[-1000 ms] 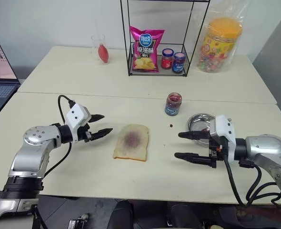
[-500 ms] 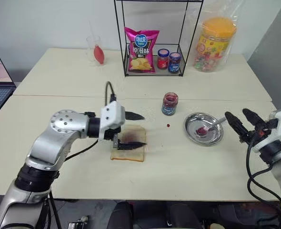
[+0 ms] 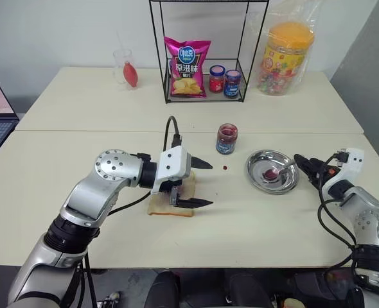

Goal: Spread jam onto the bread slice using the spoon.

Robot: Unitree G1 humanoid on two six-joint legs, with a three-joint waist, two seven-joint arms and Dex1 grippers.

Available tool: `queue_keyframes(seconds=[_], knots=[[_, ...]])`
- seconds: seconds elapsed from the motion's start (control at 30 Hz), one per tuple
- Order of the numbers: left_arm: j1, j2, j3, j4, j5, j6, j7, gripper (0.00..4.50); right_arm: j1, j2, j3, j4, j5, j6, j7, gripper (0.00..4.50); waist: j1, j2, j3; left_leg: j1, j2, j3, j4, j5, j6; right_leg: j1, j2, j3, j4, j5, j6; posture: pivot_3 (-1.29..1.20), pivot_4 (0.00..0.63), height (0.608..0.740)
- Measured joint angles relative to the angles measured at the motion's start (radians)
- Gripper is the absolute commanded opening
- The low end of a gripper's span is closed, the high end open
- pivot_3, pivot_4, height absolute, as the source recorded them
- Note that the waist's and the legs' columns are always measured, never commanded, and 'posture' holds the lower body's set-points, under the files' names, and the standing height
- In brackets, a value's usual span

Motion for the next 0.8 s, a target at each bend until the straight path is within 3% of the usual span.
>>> queue_keyframes(seconds=[0.4, 0.53, 0.8], knots=[[0.012, 0.015, 0.000, -0.002, 0.014, -0.010, -0.006, 4.47, -0.154, 0.004, 0.010, 0.248, 0.044, 0.021, 0.113, 3.37, -0.003, 0.000, 0.000, 0.001, 0.000, 0.003, 0.000, 0.000, 0.000, 0.000, 0.000, 0.003, 0.000, 0.002, 0.002, 0.00, 0.150, 0.740], [0.012, 0.020, 0.000, -0.001, 0.020, -0.024, -0.008, 4.50, -0.174, 0.004, 0.011, 0.295, 0.047, 0.025, 0.132, 2.75, -0.002, 0.000, 0.000, 0.001, 0.000, 0.003, 0.000, 0.000, 0.000, 0.000, 0.000, 0.003, -0.001, 0.002, 0.001, 0.00, 0.150, 0.740], [0.012, 0.020, 0.000, 0.003, 0.030, -0.027, -0.008, 4.50, -0.185, 0.004, 0.011, 0.318, 0.049, 0.018, 0.162, 0.97, -0.004, 0.000, 0.000, 0.001, 0.000, 0.004, 0.001, 0.000, 0.000, 0.000, 0.000, 0.004, 0.000, 0.002, 0.003, 0.00, 0.150, 0.740]])
